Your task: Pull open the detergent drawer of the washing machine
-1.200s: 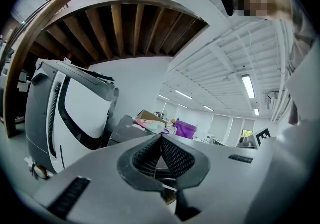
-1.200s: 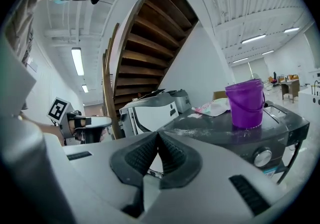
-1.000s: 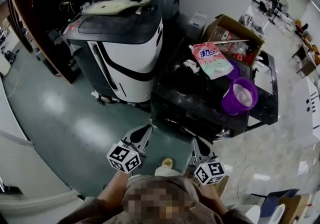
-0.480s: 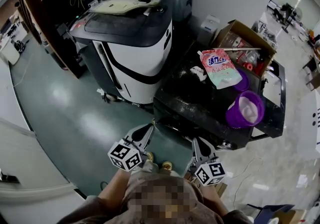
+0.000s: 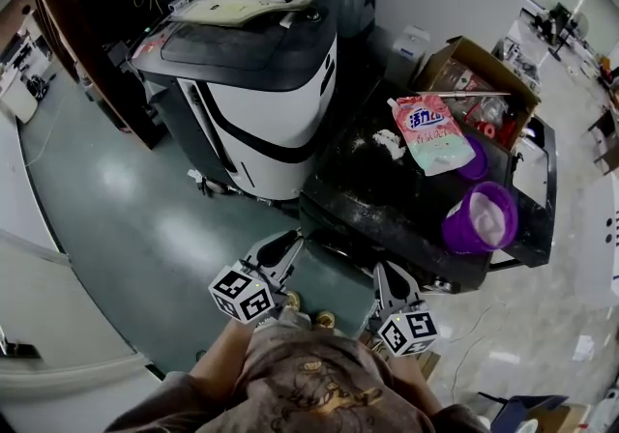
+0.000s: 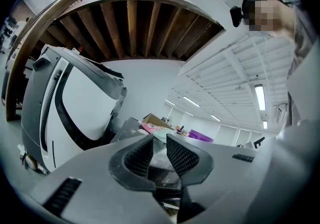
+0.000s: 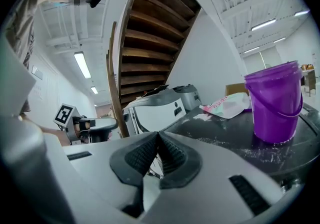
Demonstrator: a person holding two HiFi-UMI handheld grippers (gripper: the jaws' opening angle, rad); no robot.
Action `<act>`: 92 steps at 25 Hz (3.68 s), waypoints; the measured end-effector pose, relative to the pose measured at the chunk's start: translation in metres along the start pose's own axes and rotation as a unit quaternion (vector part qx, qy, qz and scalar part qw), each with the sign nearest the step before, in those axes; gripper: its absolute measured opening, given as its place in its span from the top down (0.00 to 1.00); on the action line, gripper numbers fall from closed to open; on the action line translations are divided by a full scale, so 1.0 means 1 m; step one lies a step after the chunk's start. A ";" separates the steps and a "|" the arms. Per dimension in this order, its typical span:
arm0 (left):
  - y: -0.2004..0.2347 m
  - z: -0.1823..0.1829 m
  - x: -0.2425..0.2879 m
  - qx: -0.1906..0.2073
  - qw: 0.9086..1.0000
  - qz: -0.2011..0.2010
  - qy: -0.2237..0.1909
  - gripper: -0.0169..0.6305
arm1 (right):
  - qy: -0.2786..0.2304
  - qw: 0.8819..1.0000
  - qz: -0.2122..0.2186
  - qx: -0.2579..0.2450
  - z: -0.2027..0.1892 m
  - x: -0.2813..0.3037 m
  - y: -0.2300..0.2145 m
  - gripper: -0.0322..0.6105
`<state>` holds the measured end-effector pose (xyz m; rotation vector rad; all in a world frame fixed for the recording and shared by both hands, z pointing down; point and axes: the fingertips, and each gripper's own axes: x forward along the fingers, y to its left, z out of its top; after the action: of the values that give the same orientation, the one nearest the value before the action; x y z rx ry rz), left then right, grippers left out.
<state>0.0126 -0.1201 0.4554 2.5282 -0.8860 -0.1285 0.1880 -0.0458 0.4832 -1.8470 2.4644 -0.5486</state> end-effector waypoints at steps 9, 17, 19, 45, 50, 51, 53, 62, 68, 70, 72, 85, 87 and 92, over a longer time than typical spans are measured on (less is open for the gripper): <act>0.019 -0.007 0.018 -0.061 0.997 -0.038 -0.025 0.69 | 0.012 1.000 -0.008 -0.003 -0.002 0.006 -0.005 0.95; 0.039 -0.048 0.043 -0.143 0.987 -0.077 -0.014 0.42 | 0.024 0.999 -0.028 -0.002 -0.008 -0.001 -0.015 0.95; 0.045 -0.063 0.051 -0.155 0.984 -0.083 -0.008 0.40 | 0.027 0.999 -0.034 -0.002 -0.011 -0.005 -0.019 0.95; 0.102 -0.188 0.122 -0.274 0.954 -0.114 0.039 0.40 | 0.081 0.991 -0.107 -0.016 -0.031 -0.041 -0.045 0.95; 0.102 -0.184 0.131 -0.293 0.947 -0.132 0.020 0.40 | 0.087 0.990 -0.113 -0.017 -0.033 -0.046 -0.046 0.95; 0.101 -0.182 0.133 -0.296 0.945 -0.135 0.016 0.40 | 0.087 0.990 -0.114 -0.018 -0.033 -0.046 -0.046 0.95; 0.099 -0.178 0.135 -0.303 0.943 -0.138 0.012 0.40 | 0.088 0.989 -0.116 -0.020 -0.032 -0.047 -0.047 0.95; 0.099 -0.175 0.136 -0.322 0.934 -0.153 -0.012 0.40 | 0.090 0.988 -0.118 -0.028 -0.031 -0.052 -0.049 0.95; 0.103 -0.175 0.135 -0.345 0.925 -0.154 -0.027 0.40 | 0.098 0.988 -0.120 -0.030 -0.035 -0.055 -0.047 0.95; 0.103 -0.175 0.134 -0.351 0.923 -0.155 -0.031 0.41 | 0.099 0.987 -0.120 -0.031 -0.036 -0.057 -0.047 0.95; 0.104 -0.175 0.134 -0.353 0.922 -0.155 -0.034 0.41 | 0.100 0.987 -0.119 -0.032 -0.037 -0.059 -0.046 0.95; 0.100 -0.179 0.118 -0.357 0.921 -0.152 -0.038 0.43 | 0.107 0.988 -0.103 -0.043 -0.040 -0.057 -0.038 0.95; 0.099 -0.180 0.114 -0.359 0.920 -0.152 -0.037 0.43 | 0.107 0.988 -0.099 -0.044 -0.041 -0.055 -0.036 0.95; 0.096 -0.182 0.100 -0.361 0.919 -0.152 -0.037 0.43 | 0.106 0.990 -0.086 -0.048 -0.040 -0.049 -0.030 0.95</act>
<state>0.0787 -0.1765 0.6668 1.9369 -0.3533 -0.5448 0.2218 0.0034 0.5194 -2.1594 2.5130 -0.6782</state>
